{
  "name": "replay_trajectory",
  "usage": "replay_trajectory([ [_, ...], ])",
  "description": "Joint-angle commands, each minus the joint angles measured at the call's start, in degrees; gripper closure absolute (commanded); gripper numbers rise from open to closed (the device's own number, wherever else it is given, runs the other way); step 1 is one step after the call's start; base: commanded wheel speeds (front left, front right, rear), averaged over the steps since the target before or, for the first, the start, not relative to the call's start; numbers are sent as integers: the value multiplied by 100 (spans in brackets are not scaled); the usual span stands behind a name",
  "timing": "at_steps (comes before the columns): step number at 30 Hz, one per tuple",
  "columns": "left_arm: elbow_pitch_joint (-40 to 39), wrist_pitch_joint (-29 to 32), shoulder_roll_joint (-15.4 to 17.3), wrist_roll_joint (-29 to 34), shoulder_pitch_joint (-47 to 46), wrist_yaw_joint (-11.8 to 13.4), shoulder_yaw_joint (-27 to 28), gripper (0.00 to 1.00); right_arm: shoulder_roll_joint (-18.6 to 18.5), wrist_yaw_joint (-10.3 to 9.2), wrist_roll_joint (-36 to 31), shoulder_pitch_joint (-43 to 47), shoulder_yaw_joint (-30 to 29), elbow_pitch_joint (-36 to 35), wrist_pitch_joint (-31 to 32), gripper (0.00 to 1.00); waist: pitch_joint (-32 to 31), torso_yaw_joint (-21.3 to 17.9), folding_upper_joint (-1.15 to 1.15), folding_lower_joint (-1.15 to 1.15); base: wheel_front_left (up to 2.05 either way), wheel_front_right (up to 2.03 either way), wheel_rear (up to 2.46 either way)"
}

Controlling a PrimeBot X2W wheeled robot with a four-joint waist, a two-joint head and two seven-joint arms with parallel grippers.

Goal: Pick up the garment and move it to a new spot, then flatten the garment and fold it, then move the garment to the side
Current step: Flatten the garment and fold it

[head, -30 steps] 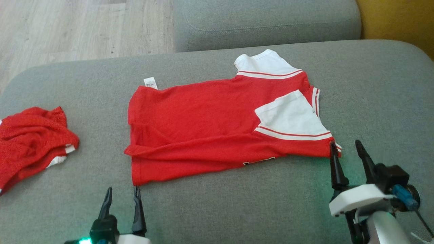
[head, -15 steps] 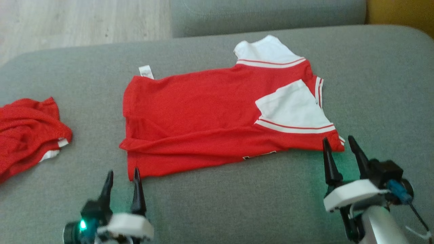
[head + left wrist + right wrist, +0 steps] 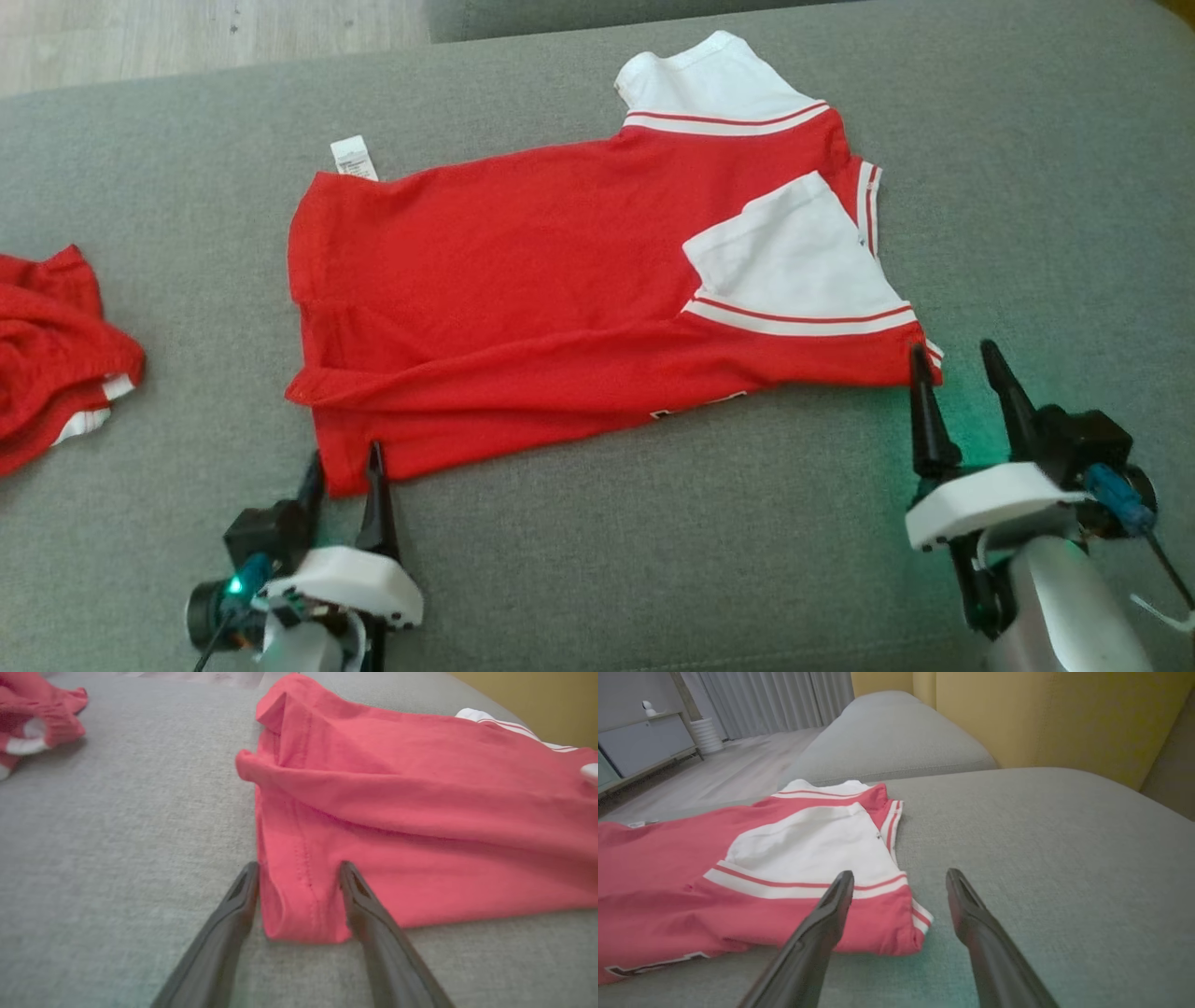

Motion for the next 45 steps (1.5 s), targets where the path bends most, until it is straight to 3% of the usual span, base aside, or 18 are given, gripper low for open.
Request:
replay_trajectory([
  [1,3,4,44,-45,-85,-39,69,89,-13,19,-52,-228,88,-105,-70,0,7,9,0,-1,0,0,0],
  [2,37,4,44,-59,-93,-56,4,100,-13,19,-88,-251,29,-20,-70,0,15,22,0,-1,0,0,0],
  [13,-24,4,44,-166,-36,-69,-364,100,-13,19,390,-643,-255,907,-70,0,88,254,0,-1,0,0,0],
  [18,-48,4,44,-118,-54,-112,-433,100,-13,19,631,-879,-39,1617,-70,0,114,323,0,-1,0,0,0],
  [19,-52,4,44,-113,-56,-114,-433,100,-13,19,699,-918,35,1732,-70,13,115,329,0,-1,0,0,0],
  [20,-56,4,44,-111,-55,-115,-429,100,-13,19,783,-949,102,1829,-70,67,112,334,0,-1,0,0,0],
  [21,-63,4,44,-107,-51,-117,-422,100,-13,19,841,-972,132,1877,-70,100,105,335,0,-1,0,0,0],
  [33,-728,4,44,324,56,-172,132,100,-13,19,1008,-822,-701,1145,-70,100,-446,310,0,-1,0,0,0],
  [44,-599,4,44,203,863,-147,44,100,-13,19,1344,-18,-610,1130,-70,100,-963,299,0,-1,0,0,0],
  [45,-631,4,44,165,899,-120,22,36,-13,19,1368,41,-601,1129,-70,78,-958,301,0,-1,0,0,0],
])
